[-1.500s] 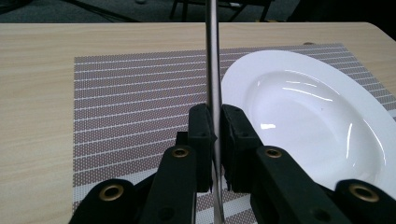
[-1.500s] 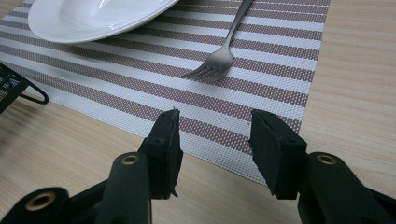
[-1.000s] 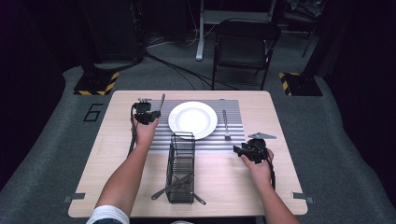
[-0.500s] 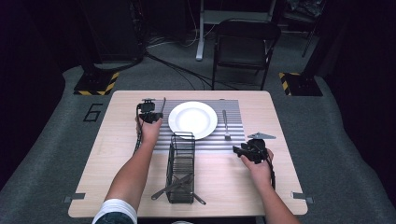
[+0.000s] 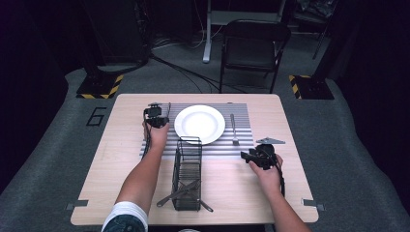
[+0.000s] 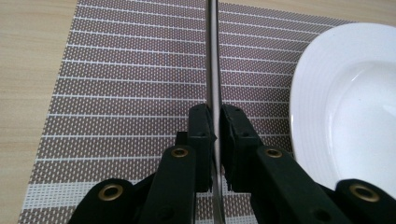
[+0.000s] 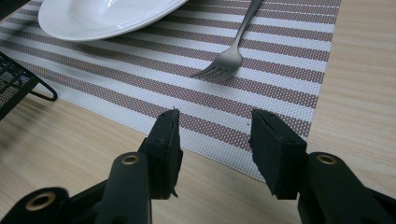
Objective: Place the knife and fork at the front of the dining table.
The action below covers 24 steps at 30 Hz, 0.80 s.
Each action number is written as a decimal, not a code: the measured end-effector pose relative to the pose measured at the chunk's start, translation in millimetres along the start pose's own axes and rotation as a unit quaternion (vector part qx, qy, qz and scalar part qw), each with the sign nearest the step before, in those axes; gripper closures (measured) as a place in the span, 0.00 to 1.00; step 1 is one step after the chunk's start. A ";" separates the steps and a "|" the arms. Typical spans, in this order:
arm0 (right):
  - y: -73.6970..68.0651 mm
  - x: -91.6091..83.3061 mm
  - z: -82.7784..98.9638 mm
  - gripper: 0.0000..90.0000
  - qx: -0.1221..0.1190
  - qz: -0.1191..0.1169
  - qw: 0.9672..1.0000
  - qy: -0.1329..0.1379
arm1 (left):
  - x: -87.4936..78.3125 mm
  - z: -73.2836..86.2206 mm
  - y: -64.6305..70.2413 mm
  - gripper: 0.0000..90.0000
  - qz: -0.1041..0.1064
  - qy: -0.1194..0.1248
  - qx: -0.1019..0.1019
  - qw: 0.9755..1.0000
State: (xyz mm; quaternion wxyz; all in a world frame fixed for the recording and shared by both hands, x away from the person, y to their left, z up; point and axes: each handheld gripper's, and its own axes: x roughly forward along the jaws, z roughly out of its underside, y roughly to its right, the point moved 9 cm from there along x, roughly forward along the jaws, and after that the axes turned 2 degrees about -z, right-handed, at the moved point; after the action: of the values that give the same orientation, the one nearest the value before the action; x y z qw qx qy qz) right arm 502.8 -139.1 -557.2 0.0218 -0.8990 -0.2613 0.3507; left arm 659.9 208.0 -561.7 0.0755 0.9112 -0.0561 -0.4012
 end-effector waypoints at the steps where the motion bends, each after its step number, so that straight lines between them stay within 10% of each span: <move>1: 0.3 0.2 0.1 0.59 -0.003 0.000 1.000 0.000 | 1.1 -0.3 1.1 0.92 -0.001 -0.002 0.003 1.000; 24: 0.4 1.7 2.3 0.58 0.001 -0.003 1.000 -0.004 | 11.0 5.0 -6.8 0.91 -0.007 -0.018 -0.030 0.999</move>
State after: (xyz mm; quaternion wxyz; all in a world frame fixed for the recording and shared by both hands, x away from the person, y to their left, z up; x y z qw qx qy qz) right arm 502.5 -138.9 -560.0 0.0226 -0.8969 -0.2642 0.3539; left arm 663.9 212.4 -574.2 0.0988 0.9017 -0.0394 -0.4191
